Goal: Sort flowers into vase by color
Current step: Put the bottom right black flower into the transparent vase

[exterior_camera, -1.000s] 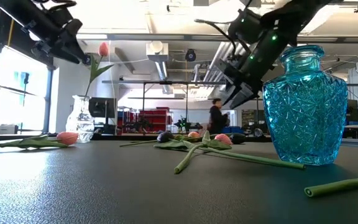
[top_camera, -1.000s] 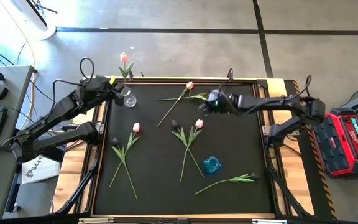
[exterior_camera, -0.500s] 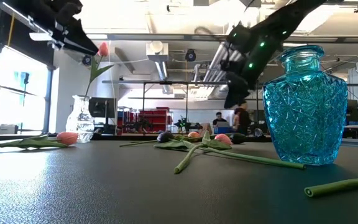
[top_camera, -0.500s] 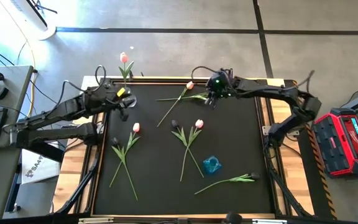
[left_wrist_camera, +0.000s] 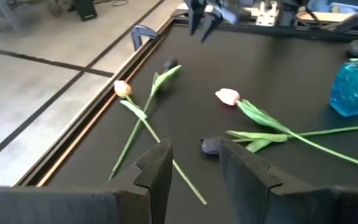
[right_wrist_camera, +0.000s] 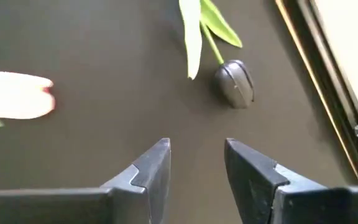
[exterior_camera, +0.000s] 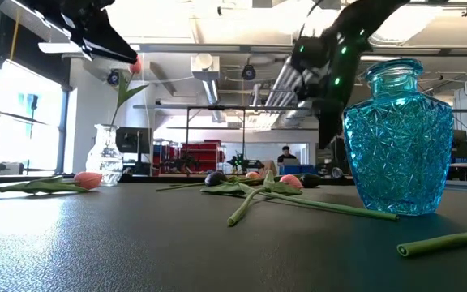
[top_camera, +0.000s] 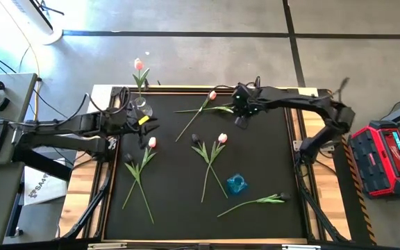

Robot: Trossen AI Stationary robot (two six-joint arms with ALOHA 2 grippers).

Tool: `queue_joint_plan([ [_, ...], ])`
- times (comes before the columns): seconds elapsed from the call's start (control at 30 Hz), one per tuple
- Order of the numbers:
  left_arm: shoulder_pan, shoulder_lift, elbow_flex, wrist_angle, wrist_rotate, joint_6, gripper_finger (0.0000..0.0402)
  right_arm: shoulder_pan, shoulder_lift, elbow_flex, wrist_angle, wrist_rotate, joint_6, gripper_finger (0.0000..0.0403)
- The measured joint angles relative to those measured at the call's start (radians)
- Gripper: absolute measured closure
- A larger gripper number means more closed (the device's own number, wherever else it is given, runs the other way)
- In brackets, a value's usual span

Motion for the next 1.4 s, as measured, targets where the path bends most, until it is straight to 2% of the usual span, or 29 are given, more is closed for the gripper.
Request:
queue_joint_plan([
  [0.13, -0.036, 0.029, 0.000, 0.030, -0.005, -0.008, 0.0281, 0.034, -0.109, 0.001, -0.137, -0.095, 0.124, 0.0263],
  [0.27, -0.054, 0.082, 0.000, 0.058, -0.041, -0.031, 0.0281, 0.118, -0.181, 0.001, -0.304, -0.074, 0.260, 0.0263],
  [0.4, -0.072, 0.153, 0.000, 0.105, -0.047, -0.054, 0.0281, 0.252, -0.209, 0.001, -0.390, -0.035, 0.334, 0.0263],
  [0.53, -0.104, 0.227, 0.000, 0.139, -0.047, -0.091, 0.0281, 0.408, -0.212, 0.001, -0.461, -0.047, 0.416, 0.0263],
  [0.7, -0.145, 0.302, 0.000, 0.177, -0.051, -0.173, 0.0281, 0.611, -0.212, -0.037, -0.491, -0.076, 0.608, 0.0263],
  [0.83, -0.180, 0.353, 0.000, 0.233, -0.043, -0.185, 0.0281, 0.776, -0.212, -0.102, -0.444, -0.182, 0.768, 0.0263],
  [1.07, -0.239, 0.422, -0.001, 0.360, -0.039, -0.184, 0.0281, 1.048, -0.212, -0.192, -0.294, -0.228, 0.969, 0.0263],
  [1.2, -0.265, 0.471, -0.001, 0.471, -0.013, -0.178, 0.0281, 1.150, -0.212, -0.219, -0.194, -0.227, 1.055, 0.0263],
  [1.4, -0.298, 0.564, -0.001, 0.592, 0.023, -0.164, 0.0281, 1.272, -0.209, -0.263, -0.062, -0.175, 1.059, 0.0263],
])
